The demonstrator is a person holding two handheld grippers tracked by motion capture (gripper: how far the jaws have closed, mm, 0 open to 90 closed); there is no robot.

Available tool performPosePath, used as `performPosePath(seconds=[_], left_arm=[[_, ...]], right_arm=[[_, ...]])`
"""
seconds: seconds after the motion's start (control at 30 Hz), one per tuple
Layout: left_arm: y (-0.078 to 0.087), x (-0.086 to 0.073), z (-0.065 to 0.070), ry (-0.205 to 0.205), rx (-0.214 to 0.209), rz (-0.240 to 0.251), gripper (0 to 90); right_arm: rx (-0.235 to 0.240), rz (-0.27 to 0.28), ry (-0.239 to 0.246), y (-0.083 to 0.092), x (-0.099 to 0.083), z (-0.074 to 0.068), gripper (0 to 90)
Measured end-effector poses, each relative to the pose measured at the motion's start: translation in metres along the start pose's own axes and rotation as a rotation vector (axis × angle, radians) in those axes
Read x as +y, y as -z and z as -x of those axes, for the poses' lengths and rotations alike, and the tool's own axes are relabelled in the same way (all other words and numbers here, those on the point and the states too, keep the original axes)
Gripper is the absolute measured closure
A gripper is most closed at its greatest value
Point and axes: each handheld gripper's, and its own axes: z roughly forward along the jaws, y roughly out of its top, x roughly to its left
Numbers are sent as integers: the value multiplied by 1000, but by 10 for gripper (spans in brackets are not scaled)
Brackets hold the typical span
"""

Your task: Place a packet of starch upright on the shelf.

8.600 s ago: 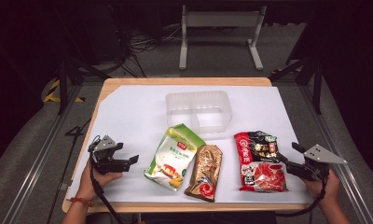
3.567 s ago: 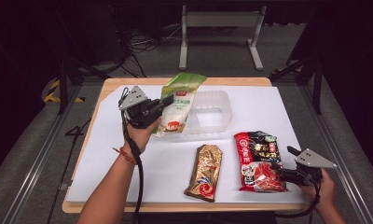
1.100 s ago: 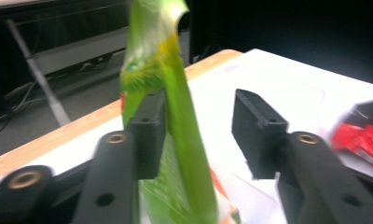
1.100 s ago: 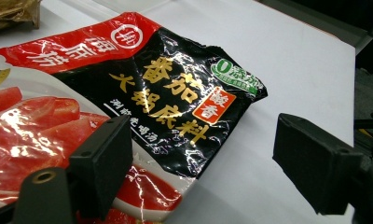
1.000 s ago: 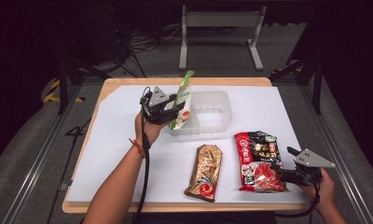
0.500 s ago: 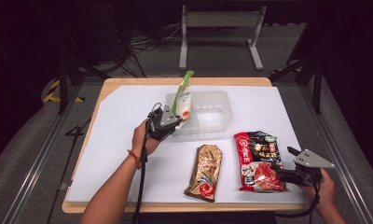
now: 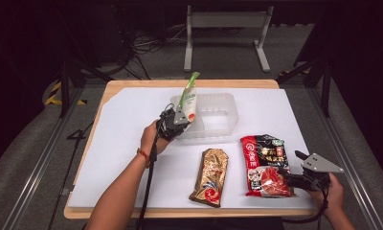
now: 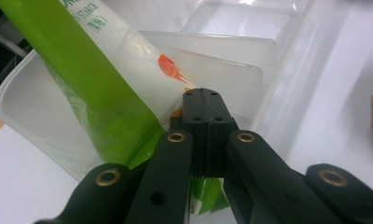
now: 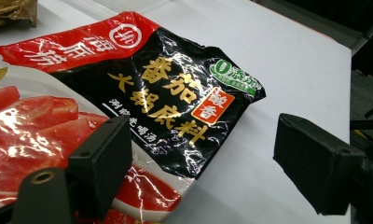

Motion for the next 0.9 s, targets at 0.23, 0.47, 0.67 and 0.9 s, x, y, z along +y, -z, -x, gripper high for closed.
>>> performPosePath(seconds=[0.23, 0.47, 0.67, 0.9], left_arm=[[-2, -3, 4, 1, -5, 27, 837], [30, -11, 15, 14, -122, 135, 536], [38, -24, 27, 84, -227, 109, 323], [39, -42, 48, 100, -373, 136, 194]], right_arm=[[2, 4, -4, 1, 0, 0, 196], [38, 17, -43, 2, 0, 3, 214], [37, -5, -28, -1, 1, 1, 214], [37, 2, -38, -2, 2, 2, 210]])
